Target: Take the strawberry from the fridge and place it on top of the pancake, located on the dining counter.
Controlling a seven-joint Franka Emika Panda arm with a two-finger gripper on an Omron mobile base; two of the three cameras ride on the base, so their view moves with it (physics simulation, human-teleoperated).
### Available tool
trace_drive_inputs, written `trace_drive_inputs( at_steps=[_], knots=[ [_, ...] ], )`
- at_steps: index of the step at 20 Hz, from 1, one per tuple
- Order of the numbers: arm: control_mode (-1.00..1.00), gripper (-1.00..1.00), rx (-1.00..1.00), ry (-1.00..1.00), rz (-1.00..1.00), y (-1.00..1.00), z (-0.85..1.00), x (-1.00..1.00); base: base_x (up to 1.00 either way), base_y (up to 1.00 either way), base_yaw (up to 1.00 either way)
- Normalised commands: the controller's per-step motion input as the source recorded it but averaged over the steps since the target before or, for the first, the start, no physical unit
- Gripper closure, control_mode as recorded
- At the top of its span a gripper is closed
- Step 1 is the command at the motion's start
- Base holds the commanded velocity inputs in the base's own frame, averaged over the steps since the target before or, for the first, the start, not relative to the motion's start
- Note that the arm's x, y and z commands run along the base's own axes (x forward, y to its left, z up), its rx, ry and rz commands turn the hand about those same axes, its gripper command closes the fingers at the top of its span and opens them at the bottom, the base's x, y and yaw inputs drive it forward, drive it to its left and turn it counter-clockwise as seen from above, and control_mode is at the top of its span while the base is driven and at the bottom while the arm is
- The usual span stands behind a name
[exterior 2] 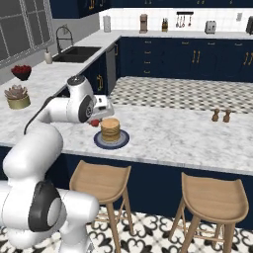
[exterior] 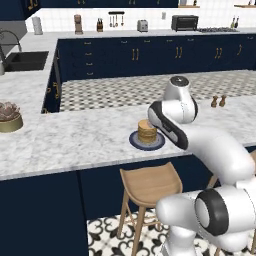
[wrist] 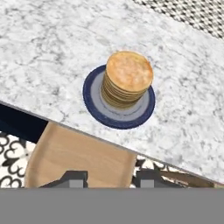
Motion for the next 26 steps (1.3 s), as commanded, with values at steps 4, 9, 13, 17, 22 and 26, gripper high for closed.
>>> trace_drive_inputs(
  at_steps=[4, 9, 13, 17, 22, 26],
  knots=[
    [-1.00, 1.00, -0.03, -0.02, 0.00, 0.01, -0.40, 0.94, 0.00, 0.00, 0.00],
    [-1.00, 1.00, -0.02, -0.06, 0.02, 0.00, -0.15, 0.85, 0.00, 0.00, 0.00],
    [-1.00, 1.00, 0.00, 0.13, 0.03, 0.04, -0.69, 0.75, 0.00, 0.00, 0.00],
    [-1.00, 1.00, 0.00, 0.03, 0.01, 0.00, -0.39, 0.46, 0.00, 0.00, 0.00],
    [-1.00, 1.00, 0.00, 0.00, 0.00, 0.00, -0.13, 0.21, 0.00, 0.00, 0.00],
    [-1.00, 1.00, 0.00, 0.00, 0.00, 0.00, -0.09, 0.13, 0.00, 0.00, 0.00]
  ],
)
